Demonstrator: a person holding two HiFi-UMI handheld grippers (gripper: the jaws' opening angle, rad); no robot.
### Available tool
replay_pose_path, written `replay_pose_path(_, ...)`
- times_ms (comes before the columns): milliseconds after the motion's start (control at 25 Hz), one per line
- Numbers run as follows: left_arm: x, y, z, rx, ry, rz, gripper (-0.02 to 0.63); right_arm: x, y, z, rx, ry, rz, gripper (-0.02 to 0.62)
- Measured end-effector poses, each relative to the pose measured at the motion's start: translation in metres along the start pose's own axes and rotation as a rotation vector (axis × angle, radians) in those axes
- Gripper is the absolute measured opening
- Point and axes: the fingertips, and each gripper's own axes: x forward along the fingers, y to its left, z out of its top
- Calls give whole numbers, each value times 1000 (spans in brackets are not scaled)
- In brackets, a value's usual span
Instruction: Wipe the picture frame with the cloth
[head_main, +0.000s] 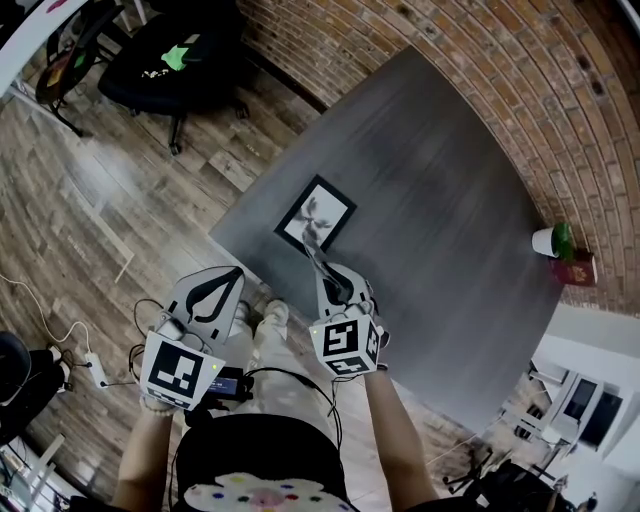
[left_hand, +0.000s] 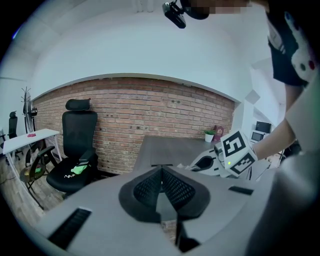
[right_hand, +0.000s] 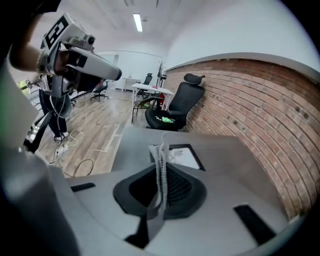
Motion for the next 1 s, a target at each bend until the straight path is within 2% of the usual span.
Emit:
replay_pose_path(240, -3, 3, -5, -13, 10, 9, 9, 1, -61, 24, 40, -36, -167, 15)
replay_pose_path(480, 0, 6, -2, 4, -1, 7, 9, 29, -100, 31, 27, -11, -234, 15)
replay_pose_path(720, -4, 13, -2, -9, -4, 25, 9, 58, -113, 16, -18, 73, -248, 15)
replay_pose_path(1000, -7, 18, -9, -24, 4, 39, 9, 89, -102, -3, -43, 157, -152, 15)
